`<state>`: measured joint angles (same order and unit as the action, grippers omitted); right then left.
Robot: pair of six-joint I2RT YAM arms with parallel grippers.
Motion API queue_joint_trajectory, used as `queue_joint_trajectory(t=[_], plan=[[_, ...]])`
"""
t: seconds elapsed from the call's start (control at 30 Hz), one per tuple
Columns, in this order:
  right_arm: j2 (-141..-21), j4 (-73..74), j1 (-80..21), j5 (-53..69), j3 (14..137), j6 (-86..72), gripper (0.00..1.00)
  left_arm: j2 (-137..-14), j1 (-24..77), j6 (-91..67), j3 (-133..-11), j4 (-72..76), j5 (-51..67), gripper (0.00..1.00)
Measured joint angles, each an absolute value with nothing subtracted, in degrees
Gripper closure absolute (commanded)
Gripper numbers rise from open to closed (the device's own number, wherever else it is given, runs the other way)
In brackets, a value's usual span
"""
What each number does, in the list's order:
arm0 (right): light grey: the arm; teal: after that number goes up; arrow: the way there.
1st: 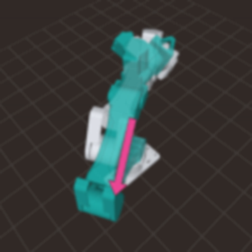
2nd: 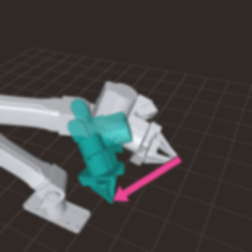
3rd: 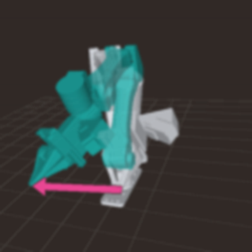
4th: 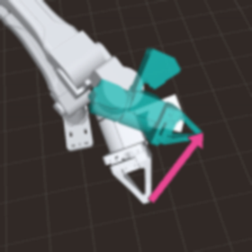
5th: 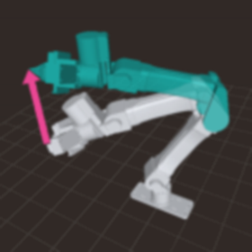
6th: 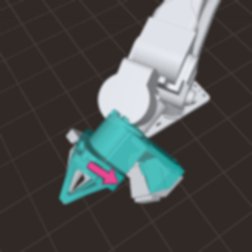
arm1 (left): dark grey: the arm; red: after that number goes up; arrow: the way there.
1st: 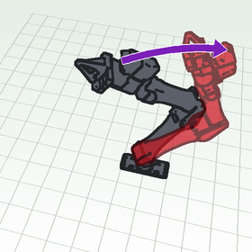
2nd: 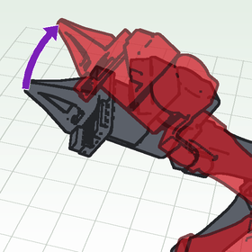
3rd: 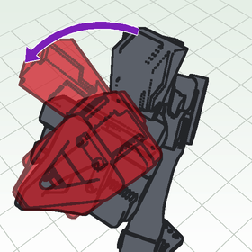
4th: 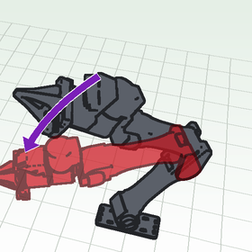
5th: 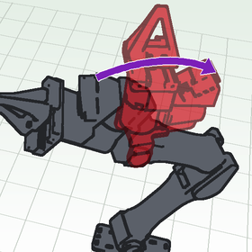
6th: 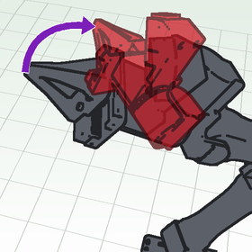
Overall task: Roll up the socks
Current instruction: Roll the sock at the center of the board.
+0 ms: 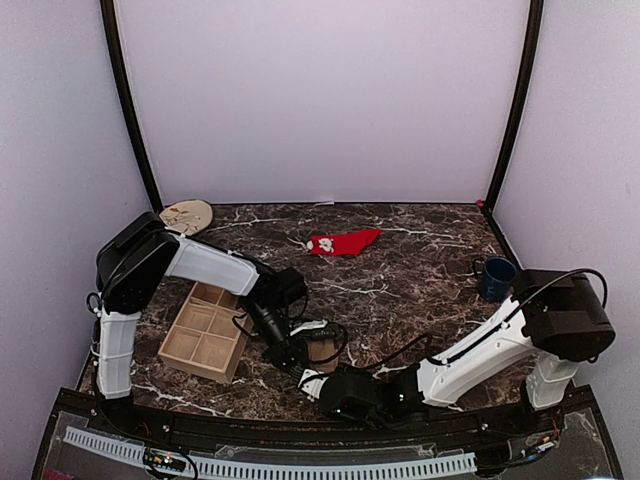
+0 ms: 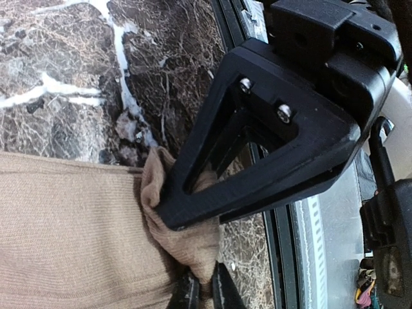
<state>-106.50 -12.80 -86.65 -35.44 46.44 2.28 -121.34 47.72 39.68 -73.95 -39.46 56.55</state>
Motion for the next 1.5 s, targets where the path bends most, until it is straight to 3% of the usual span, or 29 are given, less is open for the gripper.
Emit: queue_joint_trajectory(t=[0.17,0.37,1.5], plan=[[-106.2,-12.8,-86.1,-33.6,46.5,1.0,1.0,-121.4,47.5,38.8,-74.0,-39.4,56.3,0.75],[-105.2,-11.7,-85.0,-31.0,46.5,-0.2,1.0,-121.4,47.3,36.1,-74.0,-39.1,56.1,0.7],[-100.0,-4.4,-81.1,-22.4,46.0,-7.1,1.0,-116.1,39.9,26.5,-67.2,-28.2,53.3,0.66]])
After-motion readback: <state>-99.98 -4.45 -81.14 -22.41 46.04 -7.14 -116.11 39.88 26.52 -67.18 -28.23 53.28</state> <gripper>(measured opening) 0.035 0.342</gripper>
